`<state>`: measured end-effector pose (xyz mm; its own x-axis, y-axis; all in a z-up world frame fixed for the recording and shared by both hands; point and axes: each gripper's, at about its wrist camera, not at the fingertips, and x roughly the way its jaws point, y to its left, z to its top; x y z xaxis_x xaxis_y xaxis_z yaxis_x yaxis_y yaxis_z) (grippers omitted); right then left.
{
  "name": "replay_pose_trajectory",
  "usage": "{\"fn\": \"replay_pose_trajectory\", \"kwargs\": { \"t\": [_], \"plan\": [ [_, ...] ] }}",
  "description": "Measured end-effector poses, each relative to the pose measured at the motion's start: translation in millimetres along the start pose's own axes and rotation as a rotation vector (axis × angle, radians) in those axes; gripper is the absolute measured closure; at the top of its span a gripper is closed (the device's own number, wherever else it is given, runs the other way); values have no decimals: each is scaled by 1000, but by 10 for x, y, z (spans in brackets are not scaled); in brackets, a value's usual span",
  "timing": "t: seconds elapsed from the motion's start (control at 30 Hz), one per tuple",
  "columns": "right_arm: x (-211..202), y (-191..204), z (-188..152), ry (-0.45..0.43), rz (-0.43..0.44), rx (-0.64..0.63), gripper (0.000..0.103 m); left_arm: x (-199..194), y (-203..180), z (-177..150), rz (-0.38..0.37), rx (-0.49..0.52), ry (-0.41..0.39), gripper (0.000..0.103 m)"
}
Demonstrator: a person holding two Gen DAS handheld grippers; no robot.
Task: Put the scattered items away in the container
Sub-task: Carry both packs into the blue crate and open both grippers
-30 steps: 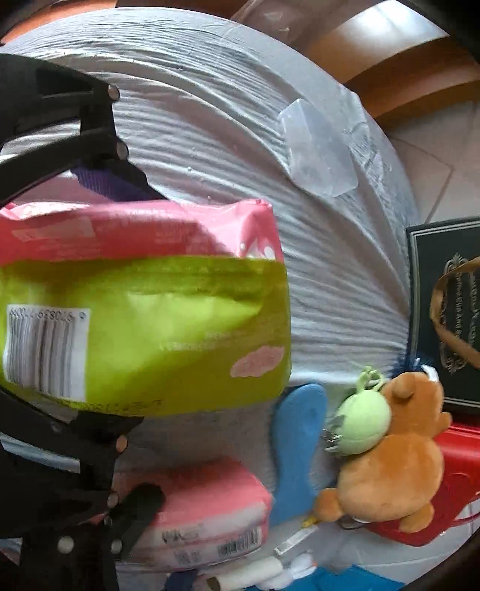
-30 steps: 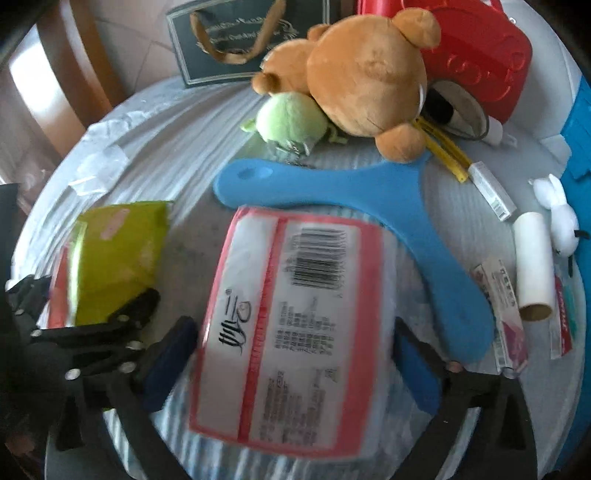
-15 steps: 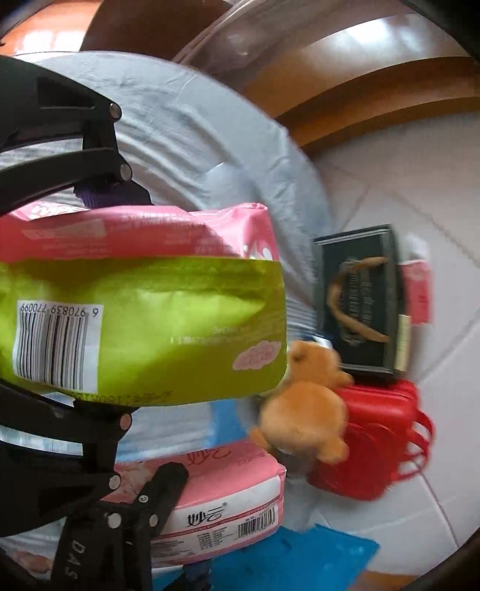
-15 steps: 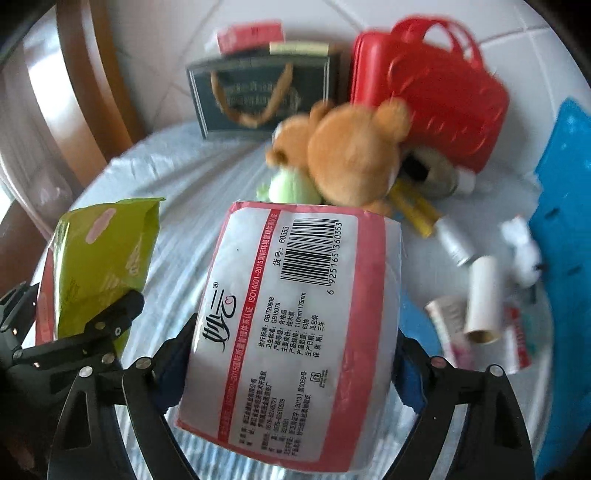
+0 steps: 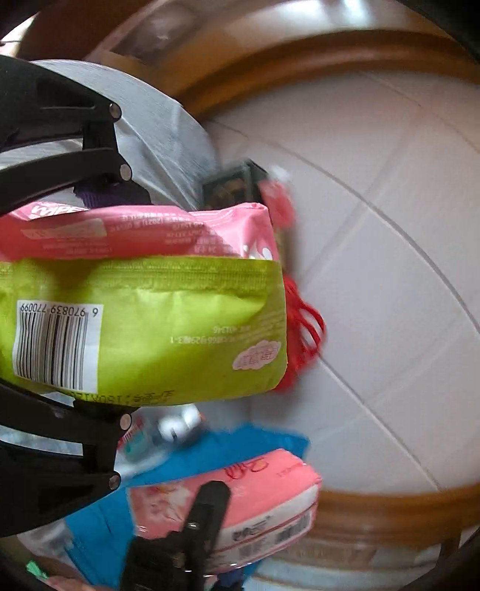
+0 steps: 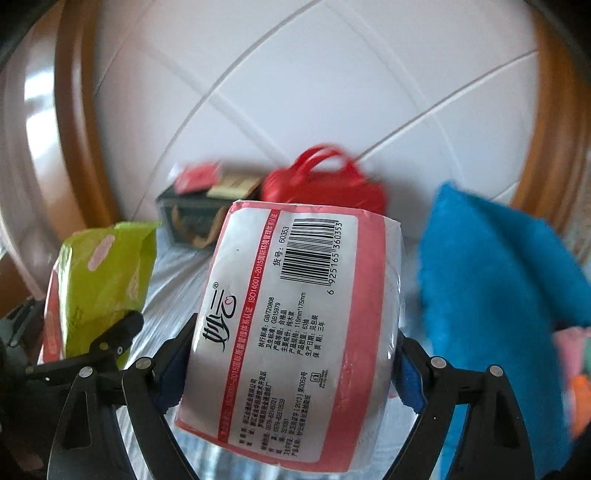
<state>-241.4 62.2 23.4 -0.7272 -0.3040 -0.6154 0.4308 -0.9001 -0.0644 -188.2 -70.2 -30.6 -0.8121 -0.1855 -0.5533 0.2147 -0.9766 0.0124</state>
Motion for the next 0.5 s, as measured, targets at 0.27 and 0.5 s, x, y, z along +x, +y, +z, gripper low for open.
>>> {"fn": "replay_pose_trajectory", "kwargs": {
  "t": [0.27,0.5],
  "plan": [
    [-650,-1674,142,-57,-178,35,13,-178,-1754,709,-186,58,-97,32],
    [-341,-3532,342,25,-238,-5,13,543,-3512,1398,-256,18,10,32]
  ]
}}
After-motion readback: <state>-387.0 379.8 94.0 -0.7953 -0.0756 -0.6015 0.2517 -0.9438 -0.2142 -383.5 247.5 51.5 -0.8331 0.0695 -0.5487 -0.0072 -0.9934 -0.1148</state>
